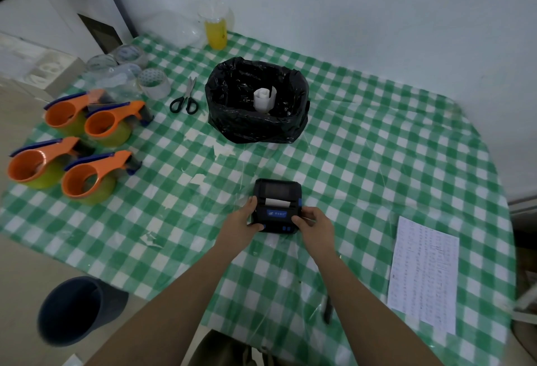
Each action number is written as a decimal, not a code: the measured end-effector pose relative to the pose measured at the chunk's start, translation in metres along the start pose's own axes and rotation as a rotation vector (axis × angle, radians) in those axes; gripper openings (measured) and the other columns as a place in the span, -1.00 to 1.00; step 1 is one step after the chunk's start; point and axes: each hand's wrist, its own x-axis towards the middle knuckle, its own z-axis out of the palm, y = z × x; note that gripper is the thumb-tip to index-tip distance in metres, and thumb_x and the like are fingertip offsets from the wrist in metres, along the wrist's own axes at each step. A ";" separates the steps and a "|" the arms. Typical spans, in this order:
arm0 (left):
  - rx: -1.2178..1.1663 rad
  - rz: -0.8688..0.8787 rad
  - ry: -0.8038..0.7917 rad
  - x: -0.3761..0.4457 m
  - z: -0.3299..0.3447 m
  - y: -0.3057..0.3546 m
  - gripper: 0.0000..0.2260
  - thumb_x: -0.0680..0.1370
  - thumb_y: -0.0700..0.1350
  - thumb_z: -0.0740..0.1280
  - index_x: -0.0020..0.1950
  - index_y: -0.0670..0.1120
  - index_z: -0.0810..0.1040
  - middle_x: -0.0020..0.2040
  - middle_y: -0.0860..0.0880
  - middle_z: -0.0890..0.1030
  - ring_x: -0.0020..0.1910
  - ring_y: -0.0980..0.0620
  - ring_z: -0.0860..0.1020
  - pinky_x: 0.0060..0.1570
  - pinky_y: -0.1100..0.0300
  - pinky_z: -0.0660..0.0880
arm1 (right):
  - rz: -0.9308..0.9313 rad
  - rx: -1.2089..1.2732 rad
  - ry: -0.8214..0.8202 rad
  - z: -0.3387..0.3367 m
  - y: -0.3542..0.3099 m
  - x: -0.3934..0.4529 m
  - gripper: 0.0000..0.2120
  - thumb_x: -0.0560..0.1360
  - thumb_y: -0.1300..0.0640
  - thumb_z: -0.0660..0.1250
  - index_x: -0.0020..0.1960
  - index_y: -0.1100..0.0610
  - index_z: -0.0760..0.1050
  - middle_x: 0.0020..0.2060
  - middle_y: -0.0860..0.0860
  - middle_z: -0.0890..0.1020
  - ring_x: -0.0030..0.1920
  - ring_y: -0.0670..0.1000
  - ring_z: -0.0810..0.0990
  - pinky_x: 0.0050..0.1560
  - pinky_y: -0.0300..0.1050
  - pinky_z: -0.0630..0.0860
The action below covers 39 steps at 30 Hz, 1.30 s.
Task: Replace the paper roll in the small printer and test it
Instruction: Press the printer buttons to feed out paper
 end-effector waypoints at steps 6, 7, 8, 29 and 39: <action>0.001 0.007 0.008 0.000 0.000 0.000 -0.36 0.46 -0.27 0.37 0.47 -0.09 0.16 0.50 -0.11 0.24 0.46 -0.03 0.26 0.42 0.10 0.27 | 0.006 0.018 -0.001 0.001 0.002 0.000 -0.85 0.44 0.25 0.39 -0.03 0.09 0.49 -0.16 -0.08 0.57 -0.09 -0.04 0.58 -0.04 -0.19 0.46; -0.003 0.004 0.008 -0.001 0.000 0.000 -0.36 0.46 -0.27 0.37 0.47 -0.09 0.16 0.50 -0.11 0.24 0.46 -0.02 0.26 0.42 0.10 0.26 | 0.006 0.019 -0.002 0.001 0.002 0.000 -0.84 0.44 0.25 0.39 -0.03 0.09 0.49 -0.16 -0.08 0.57 -0.09 -0.04 0.58 -0.04 -0.19 0.46; -0.008 0.002 0.007 -0.001 0.001 -0.001 -0.36 0.46 -0.28 0.37 0.47 -0.09 0.16 0.50 -0.10 0.23 0.46 -0.02 0.25 0.42 0.11 0.26 | 0.005 0.020 -0.003 0.001 0.002 0.000 -0.84 0.44 0.25 0.39 -0.04 0.07 0.48 -0.16 -0.08 0.57 -0.09 -0.05 0.58 -0.04 -0.19 0.46; -0.025 0.020 0.013 -0.001 0.002 -0.003 -0.37 0.46 -0.28 0.38 0.46 -0.10 0.18 0.49 -0.11 0.25 0.46 -0.02 0.25 0.43 0.13 0.25 | 0.001 0.023 0.002 0.001 0.005 0.001 -0.83 0.44 0.24 0.39 0.00 0.09 0.50 -0.11 -0.02 0.60 -0.03 0.02 0.61 0.00 -0.14 0.49; -0.050 0.020 0.013 0.001 0.003 -0.006 -0.37 0.45 -0.30 0.38 0.46 -0.12 0.19 0.50 -0.11 0.24 0.46 -0.01 0.24 0.26 0.38 0.23 | -0.225 -0.249 -0.095 -0.007 0.016 -0.017 -0.67 0.52 0.21 0.29 0.27 0.06 0.47 0.20 0.05 0.59 0.17 0.00 0.55 0.19 -0.08 0.50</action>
